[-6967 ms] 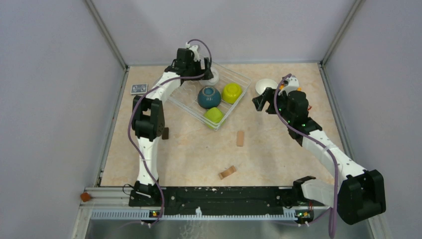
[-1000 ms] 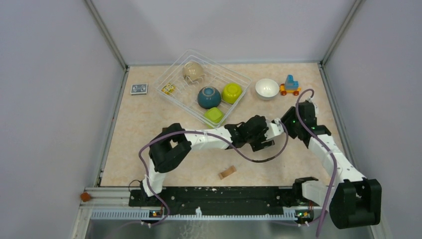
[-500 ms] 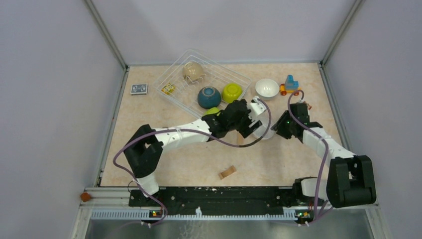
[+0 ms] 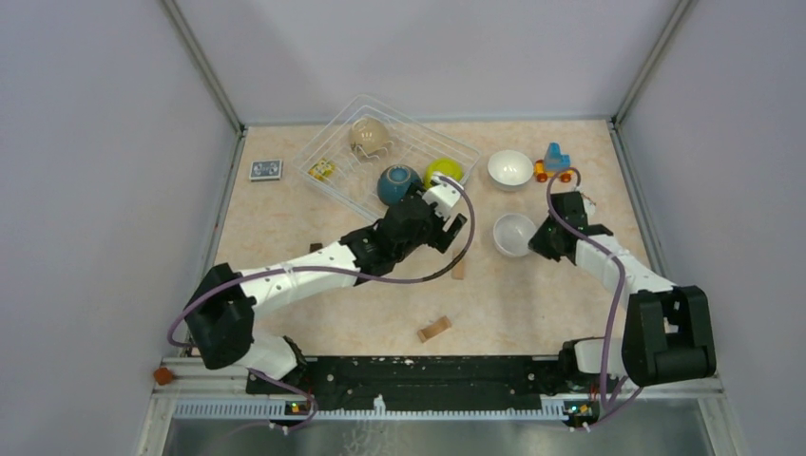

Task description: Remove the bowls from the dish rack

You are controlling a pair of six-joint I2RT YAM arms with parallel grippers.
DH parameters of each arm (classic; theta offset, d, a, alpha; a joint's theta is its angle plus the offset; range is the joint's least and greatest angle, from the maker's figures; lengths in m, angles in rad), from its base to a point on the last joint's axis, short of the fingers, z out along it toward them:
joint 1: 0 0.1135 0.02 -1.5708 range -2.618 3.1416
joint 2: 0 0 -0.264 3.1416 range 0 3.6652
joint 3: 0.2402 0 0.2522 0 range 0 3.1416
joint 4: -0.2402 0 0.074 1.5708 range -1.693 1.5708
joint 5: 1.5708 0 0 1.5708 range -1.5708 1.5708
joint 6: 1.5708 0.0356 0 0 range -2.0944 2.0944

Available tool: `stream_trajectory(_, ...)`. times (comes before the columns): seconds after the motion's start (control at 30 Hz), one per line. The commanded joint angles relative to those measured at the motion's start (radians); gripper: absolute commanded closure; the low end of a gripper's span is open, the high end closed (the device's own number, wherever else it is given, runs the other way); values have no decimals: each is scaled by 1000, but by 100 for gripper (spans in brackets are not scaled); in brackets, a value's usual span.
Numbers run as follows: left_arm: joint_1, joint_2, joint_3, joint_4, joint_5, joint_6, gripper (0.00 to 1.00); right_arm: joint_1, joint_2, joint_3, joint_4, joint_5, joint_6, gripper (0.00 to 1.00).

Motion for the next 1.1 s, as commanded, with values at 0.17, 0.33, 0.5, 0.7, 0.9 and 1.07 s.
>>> stream_trajectory(0.17,14,-158,-141,127,-127,-49,11,-70,24,174,-6,174,93,100)
stream_trajectory(0.33,24,-232,-197,134,-161,-118,7,-87,140,272,-29,248,167,100)
stream_trajectory(0.5,29,-284,-235,126,-120,-220,5,-129,236,351,-69,278,213,100)
stream_trajectory(0.7,49,-299,-257,101,-94,-306,3,-163,290,365,-47,306,233,100)
stream_trajectory(0.9,65,-322,-298,114,-90,-329,2,-163,333,357,-22,286,242,100)
stream_trajectory(1.07,79,-337,-298,99,-94,-333,2,-164,344,356,-23,278,246,96)
